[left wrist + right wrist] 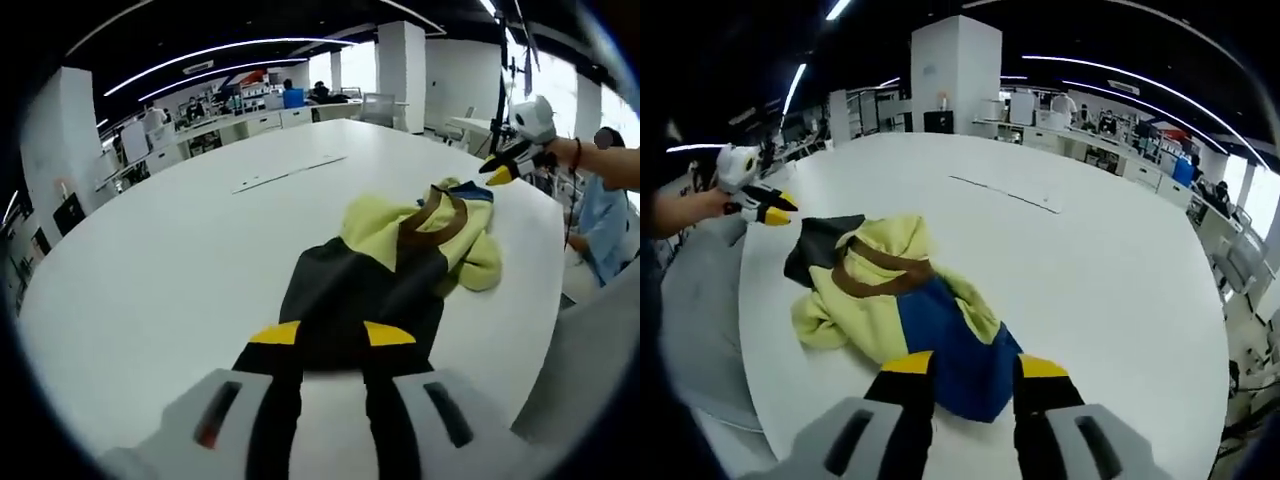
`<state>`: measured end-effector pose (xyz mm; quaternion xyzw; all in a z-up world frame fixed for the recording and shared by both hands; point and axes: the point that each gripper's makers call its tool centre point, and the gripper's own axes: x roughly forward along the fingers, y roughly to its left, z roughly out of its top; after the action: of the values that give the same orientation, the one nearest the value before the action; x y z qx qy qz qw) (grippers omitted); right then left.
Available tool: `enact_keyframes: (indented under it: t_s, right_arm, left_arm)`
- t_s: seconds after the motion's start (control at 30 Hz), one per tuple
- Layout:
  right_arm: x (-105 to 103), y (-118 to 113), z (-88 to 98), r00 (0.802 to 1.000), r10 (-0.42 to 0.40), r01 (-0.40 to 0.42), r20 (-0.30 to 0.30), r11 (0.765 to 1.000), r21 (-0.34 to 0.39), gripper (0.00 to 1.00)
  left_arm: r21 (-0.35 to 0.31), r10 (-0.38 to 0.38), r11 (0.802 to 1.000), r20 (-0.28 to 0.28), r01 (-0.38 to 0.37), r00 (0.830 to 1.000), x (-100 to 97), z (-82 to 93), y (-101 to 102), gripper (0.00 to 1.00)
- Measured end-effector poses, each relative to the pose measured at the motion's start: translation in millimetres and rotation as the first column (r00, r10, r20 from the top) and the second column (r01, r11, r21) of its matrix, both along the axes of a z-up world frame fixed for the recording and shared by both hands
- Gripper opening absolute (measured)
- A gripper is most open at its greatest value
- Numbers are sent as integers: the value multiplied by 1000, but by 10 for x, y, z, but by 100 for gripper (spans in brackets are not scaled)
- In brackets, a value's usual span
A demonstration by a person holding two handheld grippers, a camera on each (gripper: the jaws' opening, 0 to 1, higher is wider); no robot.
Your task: Fold the garment on the visible template until the final outline fits inside the template.
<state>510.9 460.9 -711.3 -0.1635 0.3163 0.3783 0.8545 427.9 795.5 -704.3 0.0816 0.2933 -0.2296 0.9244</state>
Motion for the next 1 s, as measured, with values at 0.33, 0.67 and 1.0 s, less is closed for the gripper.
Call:
enact_keyframes:
  t_s: [0.33,0.67,1.0]
  right_arm:
    - [69,220,-30,984,179,-176,21,980,-95,26]
    - [136,193,-277,974,215,-223,-70,964,-144,19]
    - [60,143,-375,971,196,-217,-133,963,-161,0]
  left_arm:
    - [11,-83,996,-72,84,994,-9,-298,-290,23]
    - [11,-98,995,-124,100,987,45,-505,-343,18]
    - [38,-103,993,-150,110,983,35,-619,-337,3]
